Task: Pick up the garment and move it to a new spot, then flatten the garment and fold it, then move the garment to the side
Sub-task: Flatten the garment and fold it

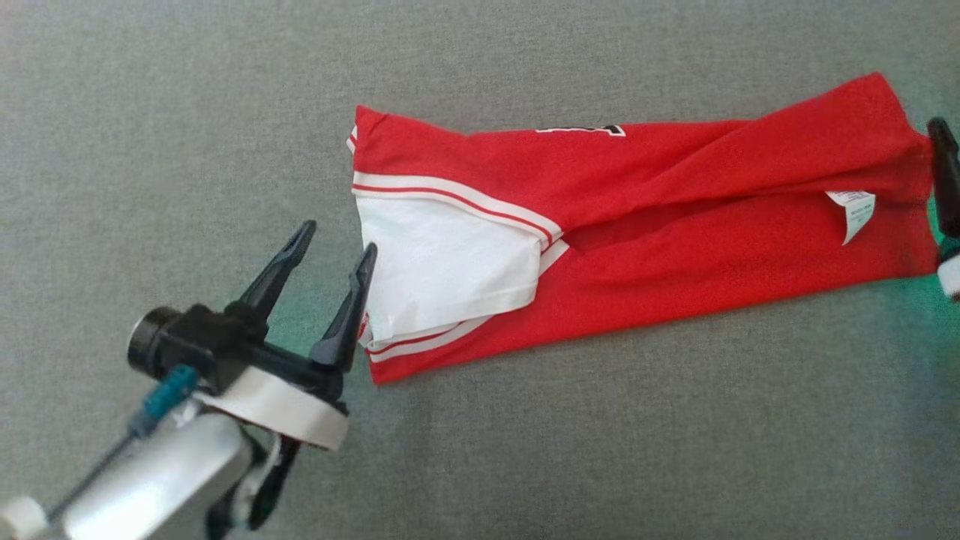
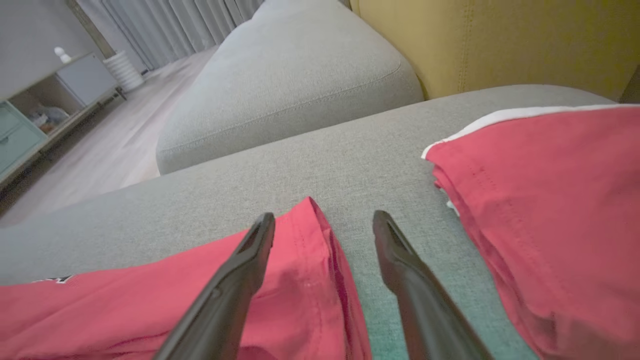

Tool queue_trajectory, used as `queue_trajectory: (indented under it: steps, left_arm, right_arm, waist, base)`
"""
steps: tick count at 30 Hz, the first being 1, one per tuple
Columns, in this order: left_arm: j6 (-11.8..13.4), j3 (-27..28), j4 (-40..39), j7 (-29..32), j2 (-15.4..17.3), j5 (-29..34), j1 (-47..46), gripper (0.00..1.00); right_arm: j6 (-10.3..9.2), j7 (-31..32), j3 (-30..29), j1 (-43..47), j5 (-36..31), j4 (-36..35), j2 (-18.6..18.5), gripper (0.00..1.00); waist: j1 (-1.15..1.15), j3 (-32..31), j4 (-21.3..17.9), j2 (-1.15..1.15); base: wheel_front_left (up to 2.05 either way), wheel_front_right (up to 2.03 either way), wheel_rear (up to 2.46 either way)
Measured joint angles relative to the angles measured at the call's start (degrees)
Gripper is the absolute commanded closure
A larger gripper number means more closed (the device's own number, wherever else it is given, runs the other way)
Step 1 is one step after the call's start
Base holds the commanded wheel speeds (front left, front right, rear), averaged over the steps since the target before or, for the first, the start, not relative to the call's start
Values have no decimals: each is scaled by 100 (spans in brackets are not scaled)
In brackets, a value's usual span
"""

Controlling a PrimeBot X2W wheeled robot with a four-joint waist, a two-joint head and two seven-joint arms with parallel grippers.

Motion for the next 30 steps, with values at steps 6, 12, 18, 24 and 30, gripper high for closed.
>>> queue_trajectory:
  steps: [6, 12, 18, 24, 30]
  left_arm:
    - [887, 1562, -263, -40, -1388, 1458, 1090, 0]
    - [890, 2272, -330, -54, -2221, 2715, 2061, 0]
    - [283, 2539, -344, -55, -2934, 3587, 2288, 0]
    - [-190, 2837, -243, -55, -3239, 3947, 2363, 0]
    - [-422, 3149, -227, -55, -3387, 4107, 2538, 0]
  right_arm:
    - [0, -54, -1448, 993, -670, -331, 493, 0]
    - [0, -56, -2305, 1551, -1359, -617, 1092, 0]
    - [0, 220, -2677, 1468, -1802, -147, 1323, 0]
    - [0, 904, -2883, 944, -2090, 590, 1493, 0]
    - [0, 1470, -2625, 928, -1824, 348, 1502, 100]
  waist:
    - [-1, -191, 52, 0]
    - [-1, -276, 165, 0]
    - [-1, -272, 390, 0]
    - [-1, -215, 566, 0]
    - [-1, -235, 550, 0]
  base:
    - [0, 0, 0]
    - [0, 0, 0]
    - [0, 0, 0]
    - [0, 0, 0]
    - [0, 0, 0]
